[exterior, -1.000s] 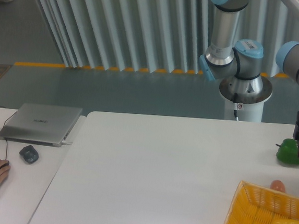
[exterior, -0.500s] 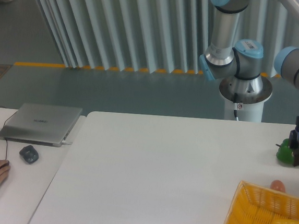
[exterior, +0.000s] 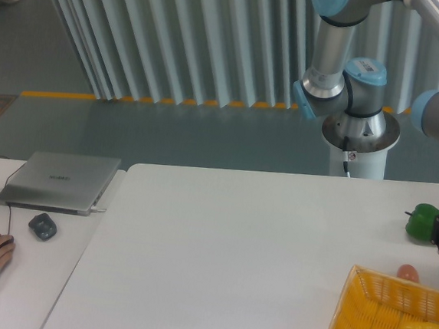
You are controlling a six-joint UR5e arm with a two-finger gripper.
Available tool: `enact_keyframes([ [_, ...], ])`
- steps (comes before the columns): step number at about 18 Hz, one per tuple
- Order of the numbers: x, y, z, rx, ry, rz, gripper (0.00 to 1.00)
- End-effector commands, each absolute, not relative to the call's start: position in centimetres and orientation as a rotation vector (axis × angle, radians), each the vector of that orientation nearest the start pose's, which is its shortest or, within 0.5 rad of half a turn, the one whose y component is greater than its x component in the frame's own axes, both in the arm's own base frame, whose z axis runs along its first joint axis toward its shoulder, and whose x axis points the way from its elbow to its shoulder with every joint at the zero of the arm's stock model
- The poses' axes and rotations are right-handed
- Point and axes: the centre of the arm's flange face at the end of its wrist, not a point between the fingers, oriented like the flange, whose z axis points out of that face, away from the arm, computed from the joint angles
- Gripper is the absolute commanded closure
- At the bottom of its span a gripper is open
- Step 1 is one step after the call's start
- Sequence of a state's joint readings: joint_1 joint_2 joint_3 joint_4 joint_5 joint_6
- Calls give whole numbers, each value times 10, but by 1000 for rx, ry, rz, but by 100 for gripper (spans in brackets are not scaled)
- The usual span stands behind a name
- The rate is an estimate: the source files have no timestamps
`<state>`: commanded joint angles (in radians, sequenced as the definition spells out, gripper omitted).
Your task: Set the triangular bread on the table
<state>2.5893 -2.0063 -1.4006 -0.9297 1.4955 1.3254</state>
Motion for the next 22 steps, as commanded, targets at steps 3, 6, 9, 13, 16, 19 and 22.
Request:
enact_keyframes([
  [3,-536,488,370,-2915,352,537,0],
  [6,-546,495,355,-2927,354,530,0],
  [9,-552,499,344,-2933,357,518,0],
  [13,-560,504,330,-2934,366,517,0],
  [16,-565,507,320,-2927,365,531,0],
  [19,-563,507,315,-2933,368,522,0],
  [22,-560,507,311,-2949,371,521,0],
])
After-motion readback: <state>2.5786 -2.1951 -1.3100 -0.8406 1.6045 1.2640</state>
